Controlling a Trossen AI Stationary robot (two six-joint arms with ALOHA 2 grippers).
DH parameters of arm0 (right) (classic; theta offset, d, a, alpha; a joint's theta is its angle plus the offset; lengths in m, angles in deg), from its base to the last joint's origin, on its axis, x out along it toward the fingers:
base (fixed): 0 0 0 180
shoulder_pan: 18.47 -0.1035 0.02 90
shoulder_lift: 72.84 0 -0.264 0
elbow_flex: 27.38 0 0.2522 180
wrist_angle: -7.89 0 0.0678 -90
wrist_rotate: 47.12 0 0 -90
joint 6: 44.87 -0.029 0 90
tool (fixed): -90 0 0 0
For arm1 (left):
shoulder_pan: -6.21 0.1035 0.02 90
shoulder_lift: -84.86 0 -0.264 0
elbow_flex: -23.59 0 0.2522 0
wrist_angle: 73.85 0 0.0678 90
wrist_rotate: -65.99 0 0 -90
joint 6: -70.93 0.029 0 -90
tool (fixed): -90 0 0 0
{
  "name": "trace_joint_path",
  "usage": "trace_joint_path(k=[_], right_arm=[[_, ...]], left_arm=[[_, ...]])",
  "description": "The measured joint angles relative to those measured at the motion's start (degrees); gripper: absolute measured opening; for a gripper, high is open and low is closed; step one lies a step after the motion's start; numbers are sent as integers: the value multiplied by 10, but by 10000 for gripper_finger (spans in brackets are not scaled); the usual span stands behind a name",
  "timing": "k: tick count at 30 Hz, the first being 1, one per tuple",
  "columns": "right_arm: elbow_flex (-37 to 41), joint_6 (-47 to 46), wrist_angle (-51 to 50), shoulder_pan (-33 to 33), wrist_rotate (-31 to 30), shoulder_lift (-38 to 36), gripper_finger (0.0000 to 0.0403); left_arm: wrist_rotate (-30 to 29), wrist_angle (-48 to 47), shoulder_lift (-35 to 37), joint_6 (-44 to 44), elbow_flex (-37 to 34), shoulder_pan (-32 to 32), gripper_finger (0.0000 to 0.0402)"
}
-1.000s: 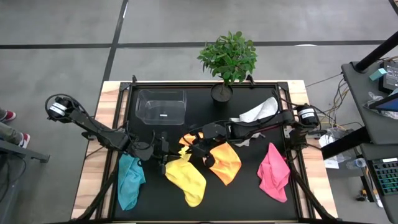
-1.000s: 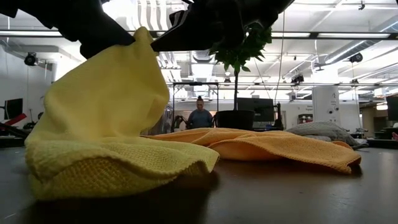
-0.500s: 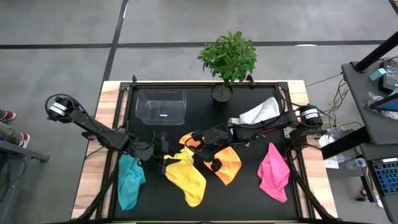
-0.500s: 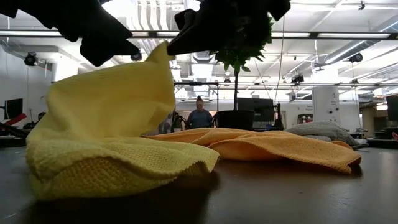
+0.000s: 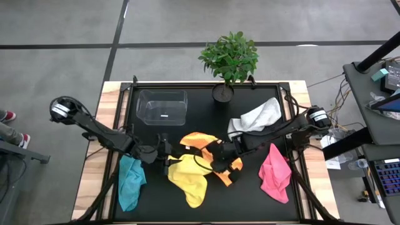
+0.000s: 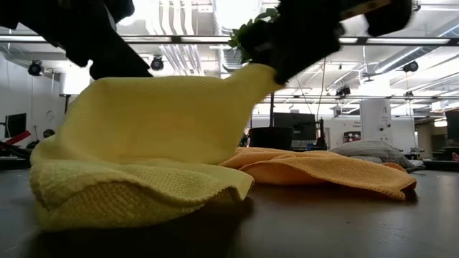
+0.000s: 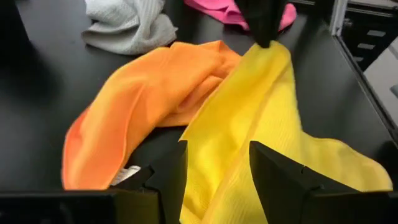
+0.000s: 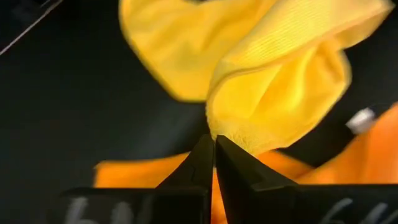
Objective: Fold microfiber towels
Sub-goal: Fold the yellow towel
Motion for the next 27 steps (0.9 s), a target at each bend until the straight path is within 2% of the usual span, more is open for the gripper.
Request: trace_joint_path(k=[3,5,11,14,20,27], right_arm=[[10,-24,1,-10,0,0,8],[17,-37,-2,-13,0,0,8],[30,-64,1,-16,0,0,8],[33,-66,1,-16,0,0,8],[38,-74,3,-16,0,0,8],[40,-76,2,-16,0,0,8]], left_arm=[[10,8,-32,-28,-1,0,157],[49,21,-57,-57,0,0,157],[263,111,-138,-142,-1,-2,133],[322,134,-166,-185,0,-2,106],[373,131,-175,-228,2,-2,59],[359,36,-88,-230,3,-2,27]])
